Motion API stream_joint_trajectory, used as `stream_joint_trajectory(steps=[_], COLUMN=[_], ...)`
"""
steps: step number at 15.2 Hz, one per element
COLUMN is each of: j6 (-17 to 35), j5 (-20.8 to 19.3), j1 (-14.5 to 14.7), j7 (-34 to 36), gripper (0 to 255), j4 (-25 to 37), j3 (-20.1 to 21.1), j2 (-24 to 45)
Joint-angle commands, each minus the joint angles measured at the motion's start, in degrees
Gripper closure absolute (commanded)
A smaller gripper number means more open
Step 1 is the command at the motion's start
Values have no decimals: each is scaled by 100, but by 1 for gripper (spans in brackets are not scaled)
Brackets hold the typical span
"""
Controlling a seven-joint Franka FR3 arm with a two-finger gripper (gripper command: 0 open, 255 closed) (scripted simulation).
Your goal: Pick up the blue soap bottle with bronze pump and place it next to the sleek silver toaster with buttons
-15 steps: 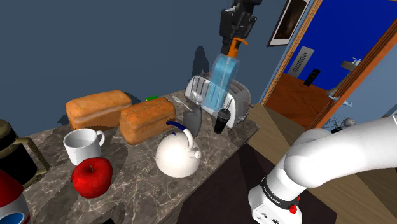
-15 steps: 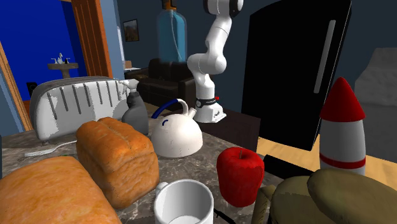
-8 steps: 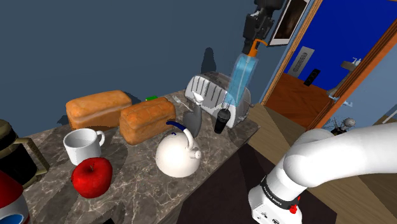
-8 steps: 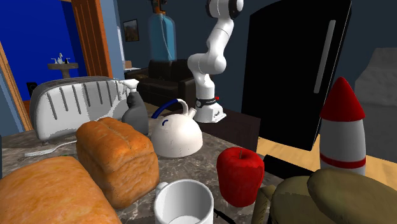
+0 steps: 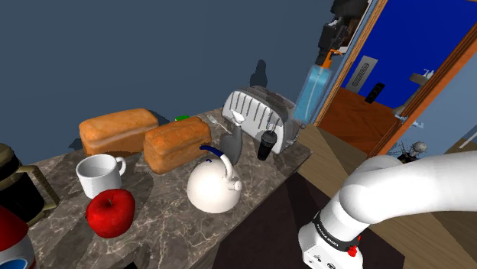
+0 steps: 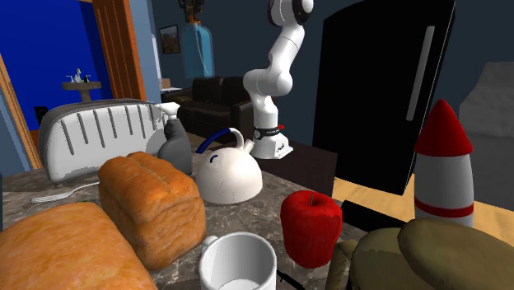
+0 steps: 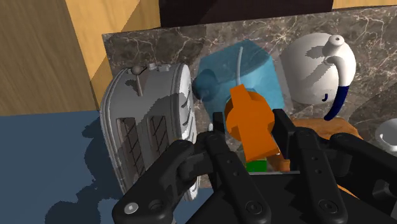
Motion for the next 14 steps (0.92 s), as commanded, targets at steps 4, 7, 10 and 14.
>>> stream_joint_trajectory(steps=[4, 7, 10, 14], j6=[28, 46, 256, 532], j5=[-396, -569, -593, -625], j1=[-113, -159, -175, -197], j7=[-732, -1084, -1062, -1037], gripper=[255, 255, 255, 255], j4=[106, 221, -115, -545], j3=[-630, -938, -947, -965], j2=[78, 172, 45, -110])
